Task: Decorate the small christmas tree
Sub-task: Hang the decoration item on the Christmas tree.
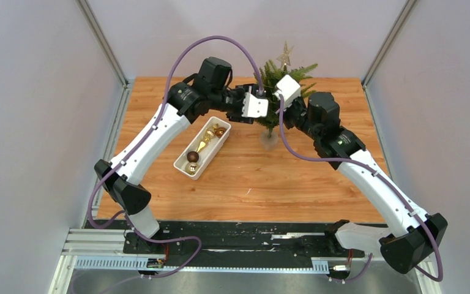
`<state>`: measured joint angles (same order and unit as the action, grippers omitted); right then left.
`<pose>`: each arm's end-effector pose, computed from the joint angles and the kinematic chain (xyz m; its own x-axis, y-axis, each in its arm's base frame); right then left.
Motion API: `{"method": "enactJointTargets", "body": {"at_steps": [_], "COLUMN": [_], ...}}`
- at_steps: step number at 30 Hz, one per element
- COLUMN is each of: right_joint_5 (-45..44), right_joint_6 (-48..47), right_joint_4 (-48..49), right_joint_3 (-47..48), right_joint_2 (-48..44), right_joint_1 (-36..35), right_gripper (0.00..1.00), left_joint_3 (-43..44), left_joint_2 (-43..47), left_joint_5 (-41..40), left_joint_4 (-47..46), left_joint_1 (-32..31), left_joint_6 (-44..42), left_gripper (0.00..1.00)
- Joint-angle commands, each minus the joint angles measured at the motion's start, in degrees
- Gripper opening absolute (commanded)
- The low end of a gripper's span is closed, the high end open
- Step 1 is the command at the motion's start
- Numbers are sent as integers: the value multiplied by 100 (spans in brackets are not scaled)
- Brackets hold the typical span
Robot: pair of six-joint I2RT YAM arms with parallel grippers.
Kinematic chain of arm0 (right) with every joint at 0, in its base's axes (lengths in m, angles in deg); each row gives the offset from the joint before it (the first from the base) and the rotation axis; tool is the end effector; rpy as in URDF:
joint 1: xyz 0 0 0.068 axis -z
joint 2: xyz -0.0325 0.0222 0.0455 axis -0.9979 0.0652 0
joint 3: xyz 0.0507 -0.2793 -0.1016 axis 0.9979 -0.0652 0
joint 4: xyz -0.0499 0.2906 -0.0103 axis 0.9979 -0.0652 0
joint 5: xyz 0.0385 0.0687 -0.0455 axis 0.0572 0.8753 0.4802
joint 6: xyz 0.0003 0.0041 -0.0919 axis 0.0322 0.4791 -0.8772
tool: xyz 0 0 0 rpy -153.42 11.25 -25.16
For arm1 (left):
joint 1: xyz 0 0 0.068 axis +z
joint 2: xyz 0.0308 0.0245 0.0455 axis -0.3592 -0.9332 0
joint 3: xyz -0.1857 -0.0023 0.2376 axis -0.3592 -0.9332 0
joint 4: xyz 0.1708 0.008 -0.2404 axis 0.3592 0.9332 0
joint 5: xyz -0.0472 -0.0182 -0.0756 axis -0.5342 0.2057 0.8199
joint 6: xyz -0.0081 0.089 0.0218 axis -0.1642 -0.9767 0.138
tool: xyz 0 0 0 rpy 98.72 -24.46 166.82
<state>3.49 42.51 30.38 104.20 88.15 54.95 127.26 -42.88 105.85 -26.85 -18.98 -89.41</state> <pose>0.2873 0.1805 0.4147 0.0246 -0.4494 -0.8930 -0.6085 0.7020 -0.3700 0.3034 -0.3086 0.4561 0.5189 0.5278 -0.6724 0.8227 -0.0947 0.5605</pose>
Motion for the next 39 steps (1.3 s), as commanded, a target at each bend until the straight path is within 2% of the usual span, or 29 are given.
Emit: {"method": "enactJointTargets", "body": {"at_steps": [1, 9, 29, 32, 39], "right_joint_5": [-70, 38, 392, 432, 526], "right_joint_6": [129, 163, 207, 220, 231], "right_joint_4": [75, -1, 44, 68, 98], "right_joint_3": [181, 160, 185, 173, 159], "right_joint_2": [16, 108, -25, -52, -198], "right_joint_1": [9, 11, 2, -3, 2], "right_gripper": [0, 0, 0, 4, 20], "left_joint_3": [269, -164, -235, -258, -253], "left_joint_2": [-90, 31, 17, 45, 31], "left_joint_5": [199, 81, -188, -139, -143], "left_joint_4": [248, 279, 102, 140, 119], "left_joint_1": [13, 19, 16, 21, 22], "left_joint_6": [156, 246, 507, 504, 519], "left_gripper": [0, 0, 0, 0, 0]}}
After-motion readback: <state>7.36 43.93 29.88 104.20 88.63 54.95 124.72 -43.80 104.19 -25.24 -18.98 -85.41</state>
